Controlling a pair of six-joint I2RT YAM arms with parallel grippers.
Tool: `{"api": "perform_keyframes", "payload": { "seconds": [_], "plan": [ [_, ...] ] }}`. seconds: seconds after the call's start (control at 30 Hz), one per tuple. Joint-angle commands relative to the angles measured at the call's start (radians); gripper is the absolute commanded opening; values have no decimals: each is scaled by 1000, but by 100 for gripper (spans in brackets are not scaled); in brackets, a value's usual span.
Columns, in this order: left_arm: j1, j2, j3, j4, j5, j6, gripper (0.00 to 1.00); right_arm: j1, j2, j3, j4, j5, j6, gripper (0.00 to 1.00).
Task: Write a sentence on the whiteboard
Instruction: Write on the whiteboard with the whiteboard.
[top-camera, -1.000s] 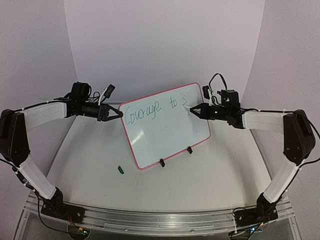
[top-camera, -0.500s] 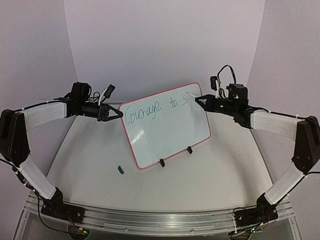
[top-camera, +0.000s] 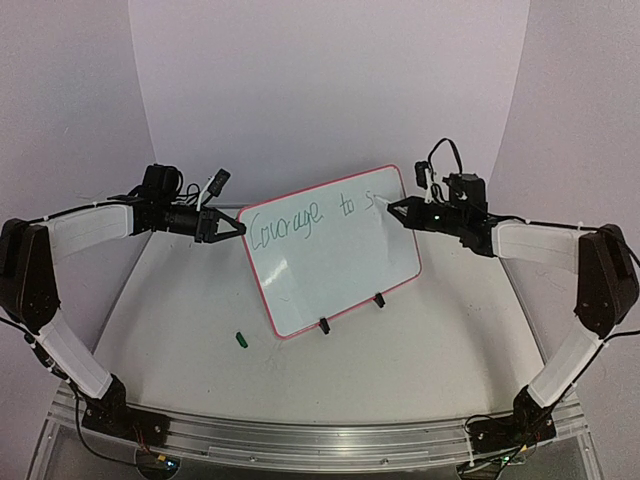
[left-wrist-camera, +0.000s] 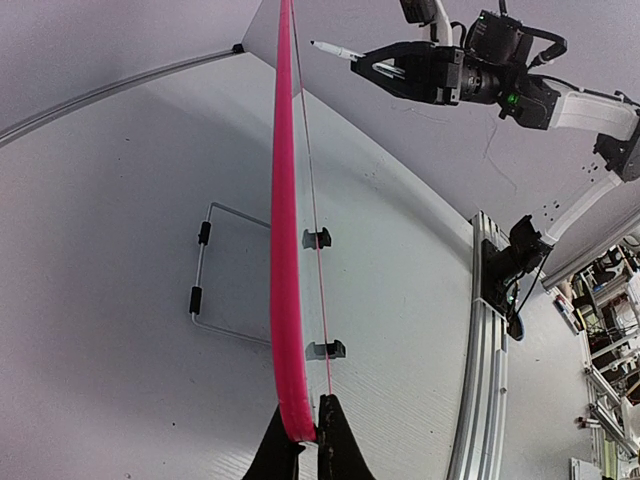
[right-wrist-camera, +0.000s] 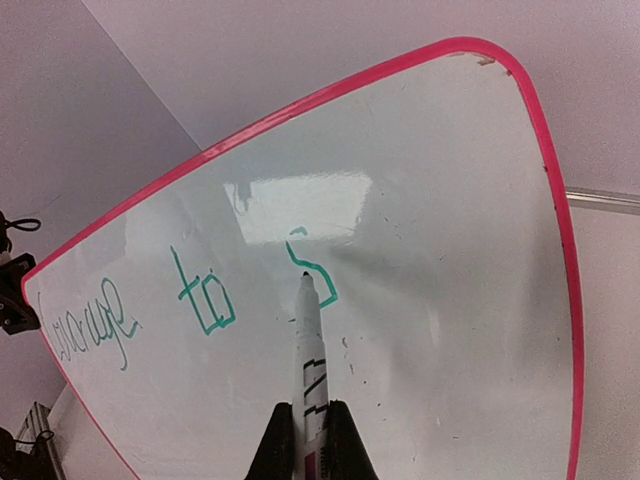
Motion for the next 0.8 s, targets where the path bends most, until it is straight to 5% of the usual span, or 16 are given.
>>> {"api": "perform_keyframes", "payload": {
  "seconds": [0.0, 0.77],
  "plan": [
    [-30, 7, 15, -47, -52, 94, 0, -3, 31, 59, 23, 5, -12, 0],
    [-30, 10, 17, -53, -55, 99, 0, -6, 50, 68, 24, 105, -1, 0]
  ]
}}
